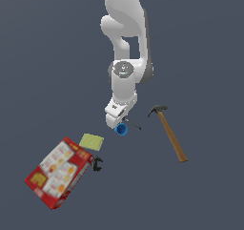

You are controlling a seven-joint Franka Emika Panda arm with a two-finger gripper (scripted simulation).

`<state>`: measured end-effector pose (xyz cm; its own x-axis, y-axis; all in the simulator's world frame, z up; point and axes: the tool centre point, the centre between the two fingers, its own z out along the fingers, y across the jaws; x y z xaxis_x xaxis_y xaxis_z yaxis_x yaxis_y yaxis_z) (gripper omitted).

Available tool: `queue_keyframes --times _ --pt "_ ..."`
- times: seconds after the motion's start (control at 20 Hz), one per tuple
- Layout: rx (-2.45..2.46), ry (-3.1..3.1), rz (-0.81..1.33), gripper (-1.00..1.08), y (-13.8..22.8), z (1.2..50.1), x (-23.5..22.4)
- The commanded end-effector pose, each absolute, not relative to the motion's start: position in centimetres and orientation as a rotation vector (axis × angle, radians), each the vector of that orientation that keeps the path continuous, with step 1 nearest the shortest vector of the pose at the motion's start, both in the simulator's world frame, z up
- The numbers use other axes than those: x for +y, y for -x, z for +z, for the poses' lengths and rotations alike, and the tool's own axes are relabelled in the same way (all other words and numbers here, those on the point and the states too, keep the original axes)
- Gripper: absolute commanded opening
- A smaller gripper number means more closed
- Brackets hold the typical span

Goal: Pick up a designated object from a clutter of objects.

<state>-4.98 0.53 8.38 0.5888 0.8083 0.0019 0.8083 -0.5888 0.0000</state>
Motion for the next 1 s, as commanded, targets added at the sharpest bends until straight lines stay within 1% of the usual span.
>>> queue_keyframes --times 0.0,0.6,0.95 --pt "-1.425 2.798 -0.004 -1.0 3.8 10.3 1.5" --pt "-1.425 2.795 -0.005 -1.0 -2.6 19.9 6.4" --pt "-1.424 2.797 -0.003 -1.0 -6.0 24.6 8.7"
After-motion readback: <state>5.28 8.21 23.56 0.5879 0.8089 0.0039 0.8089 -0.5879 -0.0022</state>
